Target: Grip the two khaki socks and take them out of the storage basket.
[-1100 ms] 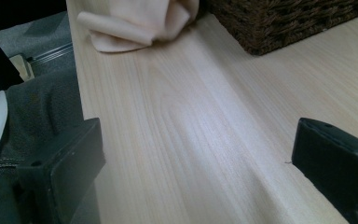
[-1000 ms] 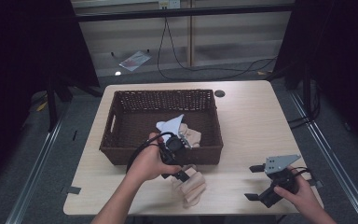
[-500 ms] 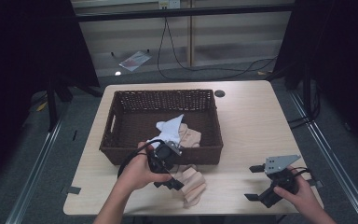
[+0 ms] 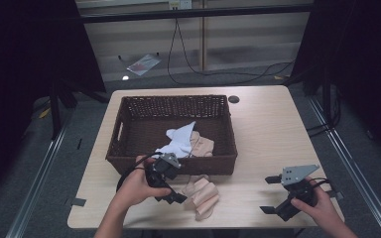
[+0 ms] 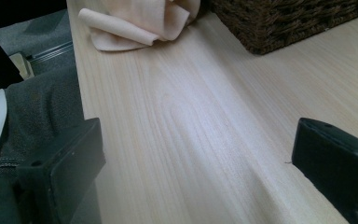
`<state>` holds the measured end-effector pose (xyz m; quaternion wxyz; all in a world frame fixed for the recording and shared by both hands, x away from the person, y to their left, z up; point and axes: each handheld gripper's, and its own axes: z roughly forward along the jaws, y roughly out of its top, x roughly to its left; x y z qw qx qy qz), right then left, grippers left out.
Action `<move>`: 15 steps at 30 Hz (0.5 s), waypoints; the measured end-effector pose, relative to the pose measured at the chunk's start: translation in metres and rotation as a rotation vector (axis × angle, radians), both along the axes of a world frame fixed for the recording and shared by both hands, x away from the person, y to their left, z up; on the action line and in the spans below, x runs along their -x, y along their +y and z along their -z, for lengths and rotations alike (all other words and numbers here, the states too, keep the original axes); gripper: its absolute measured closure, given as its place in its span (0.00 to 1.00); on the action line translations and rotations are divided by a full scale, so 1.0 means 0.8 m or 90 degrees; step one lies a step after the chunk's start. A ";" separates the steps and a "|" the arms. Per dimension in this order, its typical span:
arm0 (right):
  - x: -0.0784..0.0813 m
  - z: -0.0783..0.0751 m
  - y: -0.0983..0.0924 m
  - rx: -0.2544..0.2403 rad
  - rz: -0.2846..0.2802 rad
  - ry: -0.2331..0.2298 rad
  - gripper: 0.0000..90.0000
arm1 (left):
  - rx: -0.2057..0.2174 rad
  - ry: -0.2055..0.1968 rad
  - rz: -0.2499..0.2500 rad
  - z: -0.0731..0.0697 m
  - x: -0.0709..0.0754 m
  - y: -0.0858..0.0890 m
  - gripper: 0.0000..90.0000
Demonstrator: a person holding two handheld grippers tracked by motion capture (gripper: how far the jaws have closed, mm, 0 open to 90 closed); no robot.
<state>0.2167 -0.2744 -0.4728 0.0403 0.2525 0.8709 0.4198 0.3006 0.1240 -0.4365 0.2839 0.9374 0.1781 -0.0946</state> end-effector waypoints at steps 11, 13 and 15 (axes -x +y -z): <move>0.001 -0.001 -0.001 -0.003 0.001 0.001 0.02 | 0.023 -0.031 0.030 0.024 0.002 0.008 0.08; 0.001 -0.001 0.000 -0.004 0.000 0.001 0.02 | 0.027 -0.022 0.034 0.028 0.002 0.009 0.07; 0.001 -0.001 0.000 -0.005 -0.002 0.001 0.02 | 0.028 -0.028 0.033 0.032 0.000 0.010 0.07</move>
